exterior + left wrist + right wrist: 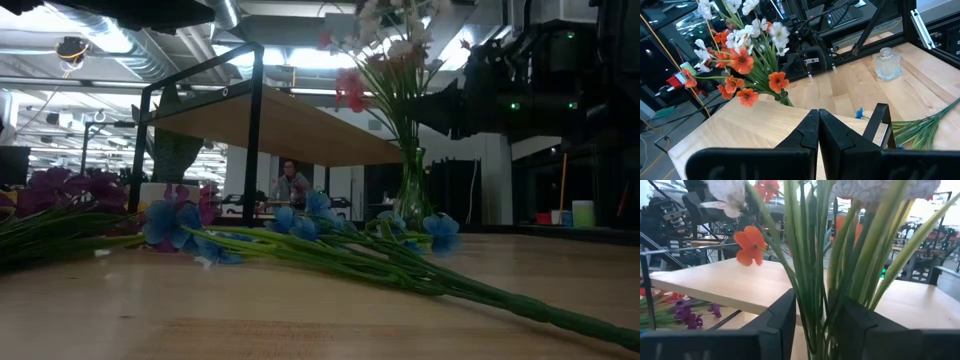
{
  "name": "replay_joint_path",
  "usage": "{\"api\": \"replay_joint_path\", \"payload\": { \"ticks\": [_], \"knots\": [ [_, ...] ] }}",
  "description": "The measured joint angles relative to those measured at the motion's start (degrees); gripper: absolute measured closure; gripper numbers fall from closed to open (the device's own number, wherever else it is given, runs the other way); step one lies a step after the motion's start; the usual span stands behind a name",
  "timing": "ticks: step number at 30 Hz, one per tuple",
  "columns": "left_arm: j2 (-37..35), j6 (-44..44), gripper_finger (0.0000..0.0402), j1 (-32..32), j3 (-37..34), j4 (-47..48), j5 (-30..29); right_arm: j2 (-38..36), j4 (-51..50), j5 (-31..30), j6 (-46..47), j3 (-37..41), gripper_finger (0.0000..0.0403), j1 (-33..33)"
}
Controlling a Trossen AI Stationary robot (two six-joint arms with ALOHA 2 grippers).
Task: Pick and place flowers into a vace then onto a shelf
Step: Put the white flowers into the green vase
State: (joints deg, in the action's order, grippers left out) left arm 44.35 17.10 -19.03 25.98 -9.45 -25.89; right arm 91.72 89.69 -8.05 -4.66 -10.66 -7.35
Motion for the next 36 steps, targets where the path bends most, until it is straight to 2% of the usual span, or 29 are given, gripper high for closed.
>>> {"api": "replay_joint_path", "payload": {
  "ticks": [5,8,11,16,23,31,36],
  "knots": [
    [0.0,0.0,0.0398,0.0,0.0,0.0,0.0,-2.1,-4.2,0.0,1.3,-0.4,0.0283,0.0],
    [0.0,0.0,0.0398,0.0,0.0,0.0,0.0,-4.9,-10.4,0.0,1.6,-2.0,0.0282,0.0],
    [0.0,0.0,0.0398,0.0,0.0,0.0,0.0,-8.1,-20.0,-0.6,1.6,-4.6,0.0282,0.0],
    [0.0,0.0,0.0398,0.0,0.0,0.2,0.0,-13.8,-40.9,-5.5,3.6,-10.1,0.0282,0.0],
    [0.0,0.0,0.0398,0.0,0.0,0.3,0.0,-20.6,-61.7,-5.6,4.7,-17.3,0.0282,1.0],
    [0.0,0.0,0.0398,0.0,0.0,0.3,0.0,-25.9,-77.9,-5.9,7.6,-22.1,0.0282,1.6],
    [0.0,0.0,0.0398,0.0,0.0,0.4,0.0,-28.3,-83.2,-5.9,8.0,-22.8,0.0282,1.6]
  ]
}}
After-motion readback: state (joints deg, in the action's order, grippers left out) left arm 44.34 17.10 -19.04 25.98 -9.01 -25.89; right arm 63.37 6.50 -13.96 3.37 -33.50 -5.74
